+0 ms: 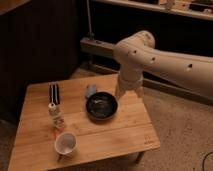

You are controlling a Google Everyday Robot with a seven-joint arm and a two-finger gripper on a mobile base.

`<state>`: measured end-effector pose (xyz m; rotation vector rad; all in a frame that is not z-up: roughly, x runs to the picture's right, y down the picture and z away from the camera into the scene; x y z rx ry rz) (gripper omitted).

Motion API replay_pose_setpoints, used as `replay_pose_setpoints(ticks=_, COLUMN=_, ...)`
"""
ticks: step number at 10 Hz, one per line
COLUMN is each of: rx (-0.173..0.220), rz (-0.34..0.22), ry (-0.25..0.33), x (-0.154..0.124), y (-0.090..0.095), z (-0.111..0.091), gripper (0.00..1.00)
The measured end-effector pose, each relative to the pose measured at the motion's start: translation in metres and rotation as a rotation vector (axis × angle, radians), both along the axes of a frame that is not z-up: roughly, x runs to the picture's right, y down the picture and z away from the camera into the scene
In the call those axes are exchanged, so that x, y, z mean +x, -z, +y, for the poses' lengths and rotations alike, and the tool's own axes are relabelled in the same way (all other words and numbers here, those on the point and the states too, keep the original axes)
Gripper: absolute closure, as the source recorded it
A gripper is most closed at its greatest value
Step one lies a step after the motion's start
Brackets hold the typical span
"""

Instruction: Move the arm in a circular motion

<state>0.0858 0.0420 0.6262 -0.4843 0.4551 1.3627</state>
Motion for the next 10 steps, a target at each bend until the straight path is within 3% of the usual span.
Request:
replay_pose_setpoints(ticks=2, rx=-0.036, rz=-0.056, ry=0.056, x=-0.043, y=0.013, z=0.032, gripper=0.35)
replay_pose_setpoints(ticks=5, rx=-0.091, rz=-0.161, ry=0.169, x=-0.127, y=0.009, z=0.055, gripper=0.35)
replay_pose_setpoints(ticks=7, rx=-0.107, rz=-0.21, ry=0.237, x=-0.168, y=0.003, z=0.058, gripper=0.35)
replay_pose_setpoints(ticks=10, rx=-0.103, rz=-0.3, ry=0.357, x=-0.231, y=-0.014, z=0.044, gripper=0.35)
